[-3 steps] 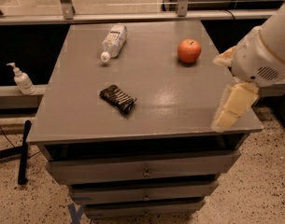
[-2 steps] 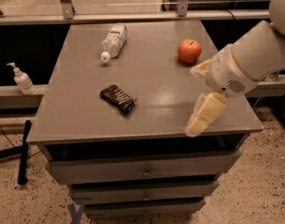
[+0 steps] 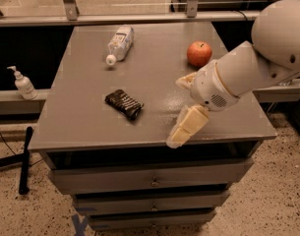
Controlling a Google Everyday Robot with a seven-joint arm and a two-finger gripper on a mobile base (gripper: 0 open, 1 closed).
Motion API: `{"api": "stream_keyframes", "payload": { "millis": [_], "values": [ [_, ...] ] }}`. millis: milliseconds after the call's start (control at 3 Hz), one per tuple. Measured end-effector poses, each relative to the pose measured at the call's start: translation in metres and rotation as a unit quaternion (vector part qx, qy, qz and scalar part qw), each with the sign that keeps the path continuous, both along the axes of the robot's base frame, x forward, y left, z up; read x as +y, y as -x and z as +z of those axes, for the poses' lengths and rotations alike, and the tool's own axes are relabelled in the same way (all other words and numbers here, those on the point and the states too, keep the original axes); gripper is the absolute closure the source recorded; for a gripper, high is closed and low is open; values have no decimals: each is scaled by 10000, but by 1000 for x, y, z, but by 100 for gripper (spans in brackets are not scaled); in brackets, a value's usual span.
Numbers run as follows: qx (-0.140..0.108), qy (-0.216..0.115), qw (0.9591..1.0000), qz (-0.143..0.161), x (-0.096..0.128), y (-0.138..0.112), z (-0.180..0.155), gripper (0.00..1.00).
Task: Pick rxbar chocolate
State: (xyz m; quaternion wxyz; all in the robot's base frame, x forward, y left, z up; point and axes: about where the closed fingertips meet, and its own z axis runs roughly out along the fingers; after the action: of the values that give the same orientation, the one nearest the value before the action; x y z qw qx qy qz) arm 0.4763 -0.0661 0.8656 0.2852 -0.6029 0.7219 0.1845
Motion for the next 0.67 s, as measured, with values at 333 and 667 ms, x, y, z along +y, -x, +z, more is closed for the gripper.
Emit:
{"api": "stream_keyframes", "payload": {
  "millis": [333, 667],
  "values": [
    [-68, -87, 9999, 3, 4, -2, 0, 0],
    [-211, -498, 9984, 146, 36, -19, -5, 0]
  ]
}}
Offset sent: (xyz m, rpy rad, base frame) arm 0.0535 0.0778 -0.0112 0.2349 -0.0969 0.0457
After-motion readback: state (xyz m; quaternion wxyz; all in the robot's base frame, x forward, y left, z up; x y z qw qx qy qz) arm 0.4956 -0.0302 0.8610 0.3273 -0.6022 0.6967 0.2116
